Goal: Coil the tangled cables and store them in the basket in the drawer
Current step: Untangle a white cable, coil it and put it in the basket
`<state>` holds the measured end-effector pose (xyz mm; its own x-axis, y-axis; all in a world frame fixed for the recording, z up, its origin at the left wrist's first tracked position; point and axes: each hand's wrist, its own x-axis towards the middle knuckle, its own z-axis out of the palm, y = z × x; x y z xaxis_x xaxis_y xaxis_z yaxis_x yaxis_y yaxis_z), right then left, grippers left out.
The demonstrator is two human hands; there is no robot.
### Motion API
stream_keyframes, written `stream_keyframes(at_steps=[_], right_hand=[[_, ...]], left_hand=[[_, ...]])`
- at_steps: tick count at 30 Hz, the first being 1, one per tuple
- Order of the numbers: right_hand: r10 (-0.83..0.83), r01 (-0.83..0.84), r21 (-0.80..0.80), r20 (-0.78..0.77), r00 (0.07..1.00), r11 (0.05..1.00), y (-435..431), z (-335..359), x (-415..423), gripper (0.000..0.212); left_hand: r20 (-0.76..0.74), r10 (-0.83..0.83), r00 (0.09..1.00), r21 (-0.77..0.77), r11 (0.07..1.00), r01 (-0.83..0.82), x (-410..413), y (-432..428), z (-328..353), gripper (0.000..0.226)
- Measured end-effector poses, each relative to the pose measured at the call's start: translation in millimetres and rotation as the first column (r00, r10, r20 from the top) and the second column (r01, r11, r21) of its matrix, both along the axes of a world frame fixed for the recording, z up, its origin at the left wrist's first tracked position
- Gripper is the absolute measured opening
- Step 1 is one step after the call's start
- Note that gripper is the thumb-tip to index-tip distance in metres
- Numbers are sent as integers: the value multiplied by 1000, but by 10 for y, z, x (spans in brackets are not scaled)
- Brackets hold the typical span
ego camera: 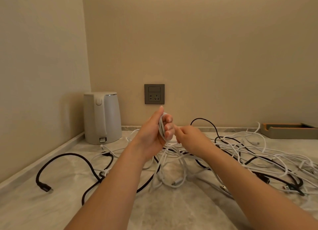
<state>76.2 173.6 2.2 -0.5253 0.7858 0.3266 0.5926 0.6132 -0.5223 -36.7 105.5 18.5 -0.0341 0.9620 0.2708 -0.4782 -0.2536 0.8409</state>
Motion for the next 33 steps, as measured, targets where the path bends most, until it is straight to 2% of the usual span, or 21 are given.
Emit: stream_keyframes(at_steps=[5,10,12,15,17,20,24,29,33], right_hand=[[14,-24,77,122,992,997,-117,50,-35,49],[14,-143,287,409,913,947,-336,65,-74,36],[-4,-171,359,437,899,917,-367,118,-35,31],[-14,-186,498,370,929,847,-372,218,12,29],[2,-196,545,337,942,815,-379,259,24,29],[-6,-187,529,341,940,828,-387,309,73,33],[-7,-145,358,392,920,922,-335,379,177,44],[38,-171,208,526,849,963,-374,429,249,21],[-17,-169,231,635,772,958,-415,401,263,22]], left_hand=[[221,132,966,27,990,-142,-18,24,38,51],[309,192,931,12,979,-206,-79,5,52,48],[351,224,909,-14,972,-234,-79,8,47,43],[398,304,866,-33,948,-318,-126,23,44,40],[385,341,858,-31,934,-357,-137,37,45,40],[316,383,868,-11,916,-401,-76,62,37,40],[275,445,852,-3,887,-462,-100,89,10,38],[143,507,850,2,858,-513,-71,124,-19,39],[-27,538,843,46,843,-536,-55,155,-75,43]])
